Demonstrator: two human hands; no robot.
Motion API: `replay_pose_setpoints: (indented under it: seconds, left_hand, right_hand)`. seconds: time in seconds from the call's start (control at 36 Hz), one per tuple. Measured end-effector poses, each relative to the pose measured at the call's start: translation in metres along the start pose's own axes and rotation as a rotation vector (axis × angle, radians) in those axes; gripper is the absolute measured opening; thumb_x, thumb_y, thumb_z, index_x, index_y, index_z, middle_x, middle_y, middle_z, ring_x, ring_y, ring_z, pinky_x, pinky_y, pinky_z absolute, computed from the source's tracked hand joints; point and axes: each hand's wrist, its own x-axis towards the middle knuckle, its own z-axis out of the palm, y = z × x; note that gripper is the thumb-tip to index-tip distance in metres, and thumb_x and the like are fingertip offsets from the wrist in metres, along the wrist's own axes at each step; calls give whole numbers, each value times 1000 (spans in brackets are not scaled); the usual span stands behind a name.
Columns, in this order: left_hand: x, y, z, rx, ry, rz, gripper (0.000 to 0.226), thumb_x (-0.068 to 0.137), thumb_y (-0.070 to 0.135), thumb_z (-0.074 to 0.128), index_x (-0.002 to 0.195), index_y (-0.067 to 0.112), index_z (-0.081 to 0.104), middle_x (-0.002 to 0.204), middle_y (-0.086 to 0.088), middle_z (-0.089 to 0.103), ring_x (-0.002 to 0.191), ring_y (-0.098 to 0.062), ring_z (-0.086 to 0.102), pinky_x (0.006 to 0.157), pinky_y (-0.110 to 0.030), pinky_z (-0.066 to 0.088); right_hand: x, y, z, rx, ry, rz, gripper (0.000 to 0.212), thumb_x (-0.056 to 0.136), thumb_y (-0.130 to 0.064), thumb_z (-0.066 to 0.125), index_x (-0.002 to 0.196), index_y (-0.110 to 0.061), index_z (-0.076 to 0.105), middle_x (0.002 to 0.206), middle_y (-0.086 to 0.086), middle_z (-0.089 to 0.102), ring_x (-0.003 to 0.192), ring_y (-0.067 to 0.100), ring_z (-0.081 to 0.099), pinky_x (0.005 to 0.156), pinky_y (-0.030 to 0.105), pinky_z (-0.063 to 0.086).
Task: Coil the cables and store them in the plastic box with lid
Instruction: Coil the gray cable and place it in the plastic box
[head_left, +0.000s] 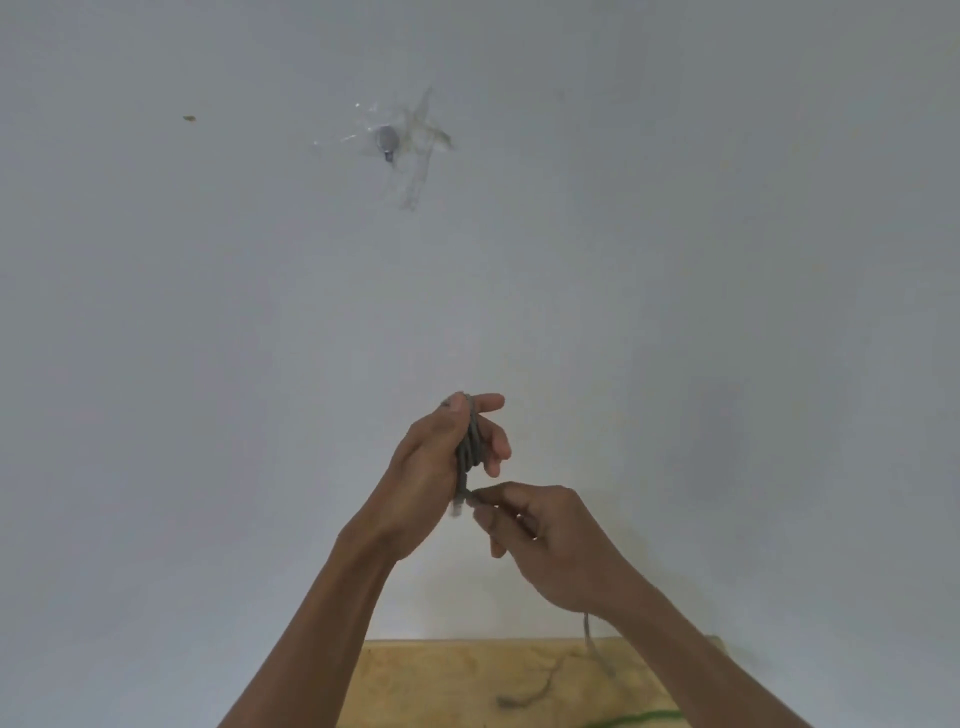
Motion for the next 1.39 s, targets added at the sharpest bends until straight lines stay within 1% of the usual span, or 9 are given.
replay_pose_setpoints:
  seconds: [0.22, 0.42, 0.53, 0.69, 0.78, 0.86, 1.03, 1.22, 1.39]
  left_hand:
    - [-4, -19, -5, 352, 10, 48, 40, 107, 27, 34, 99, 1, 64, 90, 1, 70, 99, -9, 65, 84, -18, 48]
    - [-16, -10, 4, 313, -115, -13, 49, 109, 33, 24, 100, 8, 64, 78, -20, 67, 67, -19, 60, 62, -15, 45]
    - [-20, 1, 10, 308, -154, -31, 54, 106, 39, 22, 102, 4, 63, 71, -14, 65, 64, -19, 56, 56, -15, 42]
    - [-23, 15, 14, 149, -181, 24, 51, 101, 53, 37, 100, 8, 62, 67, -6, 60, 65, -23, 53, 76, -68, 43]
    - [-23, 18, 19, 94, -195, 48, 46, 99, 50, 42, 98, 9, 64, 71, -7, 61, 69, -26, 52, 77, -74, 40]
    - [-20, 17, 24, -20, -180, 33, 44, 102, 41, 45, 109, 2, 65, 75, -9, 62, 74, -31, 52, 80, -71, 43]
    - [-9, 15, 23, -204, -125, -12, 43, 98, 36, 45, 124, 6, 62, 77, -13, 60, 70, -27, 57, 67, -40, 52]
    - [1, 11, 14, -30, 12, 4, 50, 101, 40, 33, 134, 7, 51, 85, -7, 68, 79, -22, 57, 82, -38, 47]
    - [5, 2, 8, 123, -6, -18, 58, 99, 60, 21, 107, 34, 72, 92, -10, 71, 95, -21, 62, 102, -48, 44]
  right_hand:
    - [5, -36, -35, -309, -92, -155, 20, 91, -17, 62, 104, -27, 73, 76, -20, 66, 53, 2, 57, 58, 8, 38]
    - [41, -60, -75, -152, -123, -212, 10, 80, -16, 81, 85, -21, 76, 78, -3, 77, 75, 31, 71, 72, 48, 58]
    - [57, -59, -84, 33, -105, -197, 19, 69, -2, 87, 82, -9, 75, 72, 4, 75, 69, 12, 70, 67, 22, 54]
    - [62, -28, -64, 429, 9, -78, 15, 81, -16, 76, 89, -4, 76, 67, 12, 67, 58, 28, 45, 55, 35, 37]
    - [49, -18, -40, 555, -41, -72, 23, 94, -24, 66, 90, -4, 75, 55, 18, 64, 57, 44, 51, 56, 57, 41]
    - [34, -18, -23, 616, -96, 17, 34, 85, -44, 54, 61, -28, 73, 45, -1, 58, 64, 30, 48, 58, 41, 37]
    - [12, -6, -10, 334, -66, 89, 44, 106, -21, 43, 65, -17, 60, 58, -3, 61, 46, 12, 45, 49, 28, 37]
    - [-2, -7, -15, 76, -73, 35, 26, 102, -30, 50, 99, -14, 70, 59, -8, 60, 54, 16, 46, 54, 24, 38]
    - [-4, -22, -31, -139, -131, -11, 24, 94, -31, 59, 83, -10, 66, 62, 12, 58, 53, 14, 49, 55, 28, 44]
